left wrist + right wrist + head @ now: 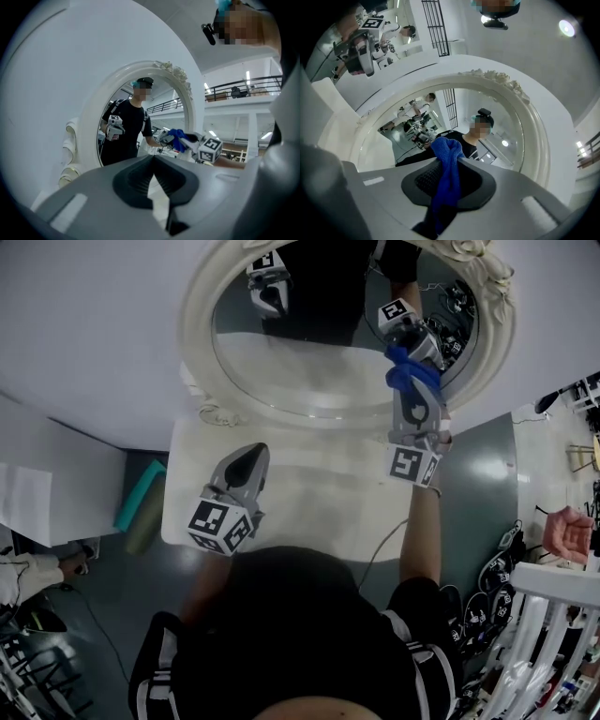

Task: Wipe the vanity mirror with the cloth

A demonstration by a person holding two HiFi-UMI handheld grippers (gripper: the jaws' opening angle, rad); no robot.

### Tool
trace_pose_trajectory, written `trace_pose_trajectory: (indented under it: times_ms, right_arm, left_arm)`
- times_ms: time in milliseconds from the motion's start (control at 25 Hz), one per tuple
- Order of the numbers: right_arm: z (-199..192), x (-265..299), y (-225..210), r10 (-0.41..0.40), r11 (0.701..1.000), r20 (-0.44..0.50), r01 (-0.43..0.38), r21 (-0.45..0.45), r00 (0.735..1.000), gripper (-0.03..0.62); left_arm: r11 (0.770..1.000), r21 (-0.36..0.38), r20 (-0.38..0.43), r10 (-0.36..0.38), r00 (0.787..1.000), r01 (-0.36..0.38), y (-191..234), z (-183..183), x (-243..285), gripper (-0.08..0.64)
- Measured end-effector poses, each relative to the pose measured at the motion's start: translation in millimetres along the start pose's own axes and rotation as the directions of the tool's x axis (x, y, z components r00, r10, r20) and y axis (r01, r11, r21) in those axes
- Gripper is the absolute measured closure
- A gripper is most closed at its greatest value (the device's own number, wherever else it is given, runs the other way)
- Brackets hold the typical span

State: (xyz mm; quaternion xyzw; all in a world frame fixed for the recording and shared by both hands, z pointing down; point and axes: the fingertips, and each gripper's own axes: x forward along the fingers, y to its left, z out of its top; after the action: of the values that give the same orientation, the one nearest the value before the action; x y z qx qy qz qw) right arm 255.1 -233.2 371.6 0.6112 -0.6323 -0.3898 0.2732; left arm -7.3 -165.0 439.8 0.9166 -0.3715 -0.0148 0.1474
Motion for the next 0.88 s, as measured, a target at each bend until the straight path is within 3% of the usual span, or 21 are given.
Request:
trace_pose_trajectory:
  times_ms: [320,680,880]
  right_arm:
    - [-59,-16,101,0.183,0.982,-0.108,-0.175,0.072,0.977,0.531]
    - [-73,-12,182,0.317,0.939,-0.161,-0.286,0.191,0.934,0.531]
    - [-74,-7,225,0.402,0.901,-0.171,-0.354,0.251,0.900,0.531]
  left_arm:
    - [1.000,0.011,-0.027,0.009,1.000,-0.009,-2,-3,-7,0.549]
    - [0.999,0.015,-0.039,0.042,0.998,-0.042,3,-7,-14,0.549]
    - [0.998,0.010,-0.046,0.070,0.997,-0.069,11,-10,-19,0.549]
